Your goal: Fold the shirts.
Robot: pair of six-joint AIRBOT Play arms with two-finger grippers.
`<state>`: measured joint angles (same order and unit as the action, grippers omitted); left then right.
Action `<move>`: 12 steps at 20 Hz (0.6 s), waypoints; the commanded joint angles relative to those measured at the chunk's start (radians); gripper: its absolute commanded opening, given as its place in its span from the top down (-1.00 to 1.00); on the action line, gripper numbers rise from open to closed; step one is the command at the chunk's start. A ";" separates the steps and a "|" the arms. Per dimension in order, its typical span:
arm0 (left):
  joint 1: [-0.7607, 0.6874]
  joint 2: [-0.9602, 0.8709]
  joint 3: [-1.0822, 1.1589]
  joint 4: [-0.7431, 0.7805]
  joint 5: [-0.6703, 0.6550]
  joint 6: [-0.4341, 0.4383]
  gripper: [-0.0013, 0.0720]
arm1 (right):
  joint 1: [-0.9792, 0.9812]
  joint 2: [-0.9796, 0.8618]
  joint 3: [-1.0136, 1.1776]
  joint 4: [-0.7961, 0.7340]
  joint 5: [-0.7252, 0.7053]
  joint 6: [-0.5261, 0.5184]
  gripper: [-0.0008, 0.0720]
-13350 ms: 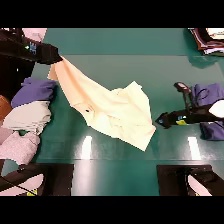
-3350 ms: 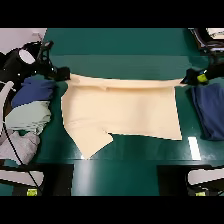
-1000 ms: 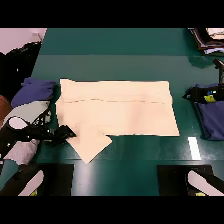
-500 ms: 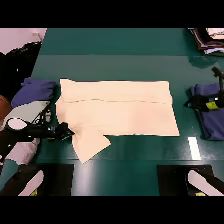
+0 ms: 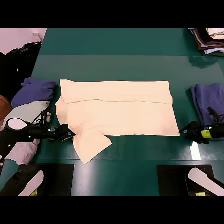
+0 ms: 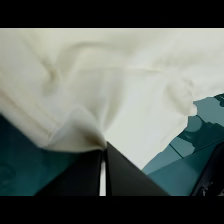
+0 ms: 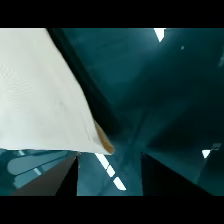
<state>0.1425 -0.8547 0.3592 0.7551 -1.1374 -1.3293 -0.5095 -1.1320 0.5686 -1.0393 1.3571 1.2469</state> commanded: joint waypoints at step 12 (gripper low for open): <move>0.001 0.006 0.055 0.074 -0.145 0.002 0.91 | 0.161 0.064 0.090 -0.136 0.076 -0.046 0.94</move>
<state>0.1425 -0.8505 0.3859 0.7891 -1.1942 -1.3254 -0.3698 -1.1419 0.6285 -1.0554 1.3495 1.2003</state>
